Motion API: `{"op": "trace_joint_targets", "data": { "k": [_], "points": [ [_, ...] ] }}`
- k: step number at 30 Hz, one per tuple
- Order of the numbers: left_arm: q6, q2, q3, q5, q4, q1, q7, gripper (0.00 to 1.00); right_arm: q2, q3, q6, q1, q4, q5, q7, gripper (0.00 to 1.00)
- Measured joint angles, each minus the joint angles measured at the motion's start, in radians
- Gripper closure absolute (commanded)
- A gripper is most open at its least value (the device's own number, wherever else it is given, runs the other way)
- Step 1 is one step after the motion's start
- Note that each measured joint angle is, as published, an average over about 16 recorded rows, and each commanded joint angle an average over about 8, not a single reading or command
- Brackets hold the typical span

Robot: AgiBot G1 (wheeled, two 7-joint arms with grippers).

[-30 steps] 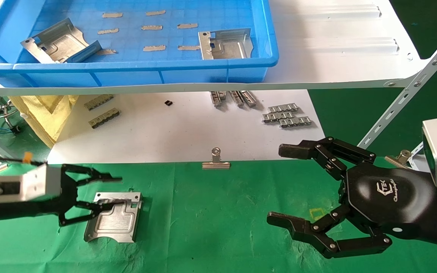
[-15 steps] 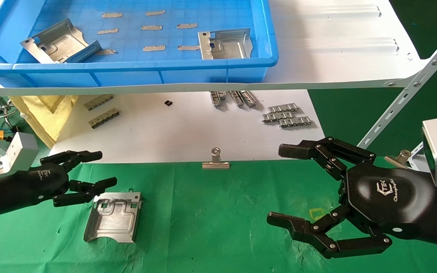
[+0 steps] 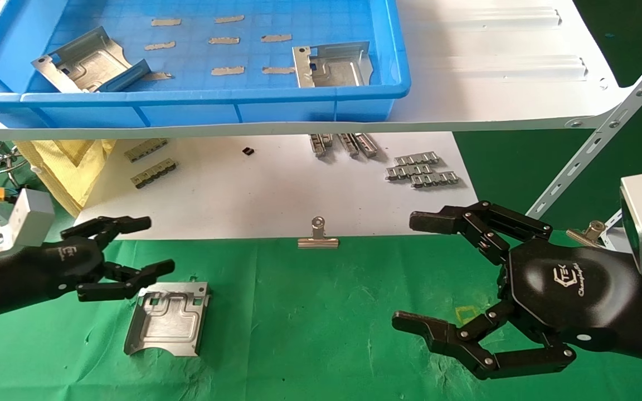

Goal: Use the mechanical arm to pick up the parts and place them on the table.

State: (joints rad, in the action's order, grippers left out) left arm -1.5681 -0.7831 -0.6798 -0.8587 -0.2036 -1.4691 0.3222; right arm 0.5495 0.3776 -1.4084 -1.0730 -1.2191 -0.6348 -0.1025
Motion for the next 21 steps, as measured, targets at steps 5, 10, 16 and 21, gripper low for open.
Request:
{"op": "trace_joint_targets", "data": {
  "k": [5,10,16,21],
  "points": [
    [0.007,0.017,0.039,0.012,-0.104,0.038,-0.049,0.00,0.000,0.000,0.000,0.000,0.000,0.000,0.000,0.00],
    [0.014,0.033,0.077,0.025,-0.209,0.076,-0.099,0.00,0.000,0.000,0.000,0.000,0.000,0.000,0.000,0.00],
    [0.022,0.053,0.124,0.040,-0.334,0.122,-0.158,0.00,0.000,0.000,0.000,0.000,0.000,0.000,0.000,0.00],
    [0.029,0.070,0.163,0.052,-0.439,0.160,-0.207,0.00,0.000,0.000,0.000,0.000,0.000,0.000,0.000,0.00]
  ]
}}
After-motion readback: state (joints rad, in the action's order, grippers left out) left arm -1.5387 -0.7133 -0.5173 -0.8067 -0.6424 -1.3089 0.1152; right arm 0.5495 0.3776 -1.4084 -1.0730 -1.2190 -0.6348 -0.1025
